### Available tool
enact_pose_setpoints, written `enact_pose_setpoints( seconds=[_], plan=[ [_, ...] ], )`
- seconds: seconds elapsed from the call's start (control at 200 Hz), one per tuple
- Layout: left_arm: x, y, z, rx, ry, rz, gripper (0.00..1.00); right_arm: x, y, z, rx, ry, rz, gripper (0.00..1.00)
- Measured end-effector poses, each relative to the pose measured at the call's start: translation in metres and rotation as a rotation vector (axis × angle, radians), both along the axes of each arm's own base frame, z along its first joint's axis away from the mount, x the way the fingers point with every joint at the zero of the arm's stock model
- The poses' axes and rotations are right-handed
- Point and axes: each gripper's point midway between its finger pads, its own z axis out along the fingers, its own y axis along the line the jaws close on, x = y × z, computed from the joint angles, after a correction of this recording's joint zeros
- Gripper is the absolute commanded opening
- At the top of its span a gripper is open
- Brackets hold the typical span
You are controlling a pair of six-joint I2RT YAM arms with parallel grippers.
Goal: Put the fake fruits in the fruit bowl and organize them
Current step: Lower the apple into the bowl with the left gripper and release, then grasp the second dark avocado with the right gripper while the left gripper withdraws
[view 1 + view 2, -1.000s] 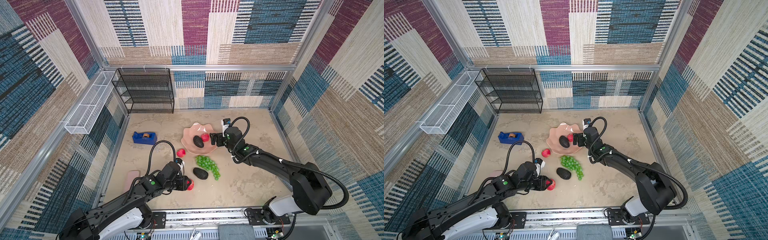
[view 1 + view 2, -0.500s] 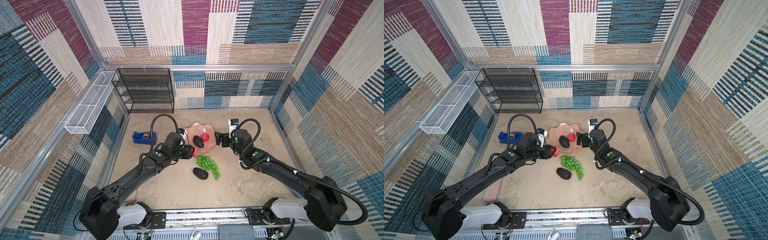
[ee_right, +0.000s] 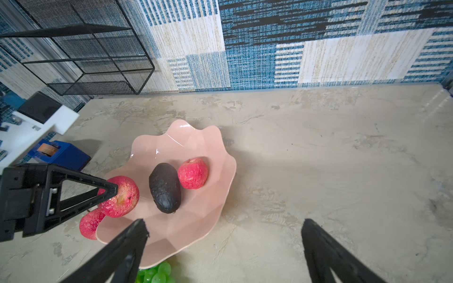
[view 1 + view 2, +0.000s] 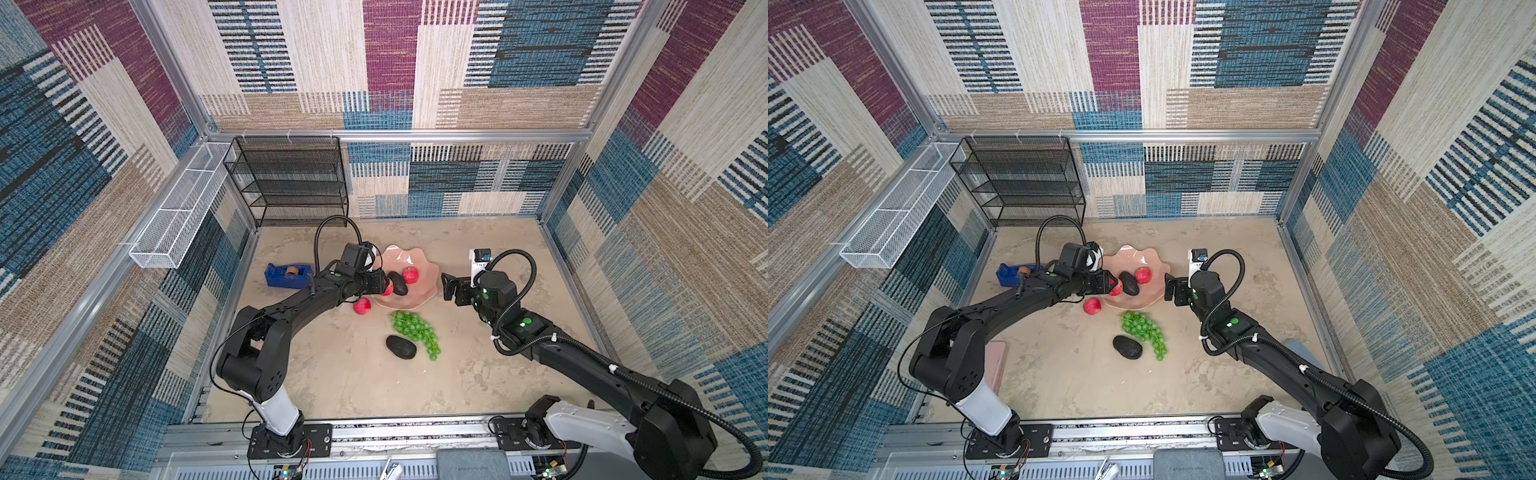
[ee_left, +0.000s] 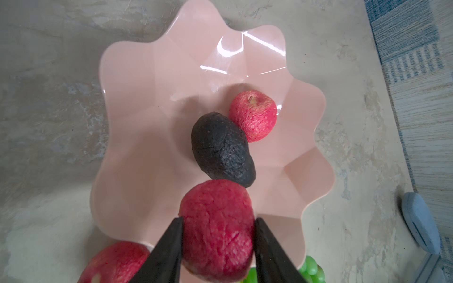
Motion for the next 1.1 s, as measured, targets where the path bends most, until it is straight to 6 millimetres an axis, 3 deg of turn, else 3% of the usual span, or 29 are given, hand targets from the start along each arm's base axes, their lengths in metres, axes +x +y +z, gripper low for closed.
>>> enact_pose_setpoints(
  seconds=[0.275, 0.461, 0.571, 0.741, 0.881, 1.102],
  plan=[
    [0.006, -0.002, -0.015, 0.020, 0.034, 0.004, 0.68, 0.000, -0.004, -0.004, -0.025, 0.004, -0.011, 1.00],
    [0.011, -0.003, -0.002, 0.011, 0.007, 0.008, 0.70, -0.002, 0.009, -0.018, -0.054, 0.041, 0.065, 0.94],
    [0.010, 0.006, 0.021, 0.008, -0.042, 0.031, 0.70, -0.009, 0.027, -0.027, -0.056, 0.069, 0.158, 0.91],
    [-0.003, 0.048, 0.078, -0.002, -0.220, 0.142, 0.73, -0.042, 0.080, -0.055, -0.095, 0.138, 0.367, 0.87],
    [-0.033, 0.087, 0.110, 0.007, -0.378, 0.243, 0.77, -0.072, 0.114, -0.091, -0.138, 0.231, 0.488, 0.85],
    [-0.078, 0.151, 0.106, 0.070, -0.477, 0.424, 0.81, -0.105, 0.155, -0.129, -0.196, 0.326, 0.591, 0.76]
  ],
)
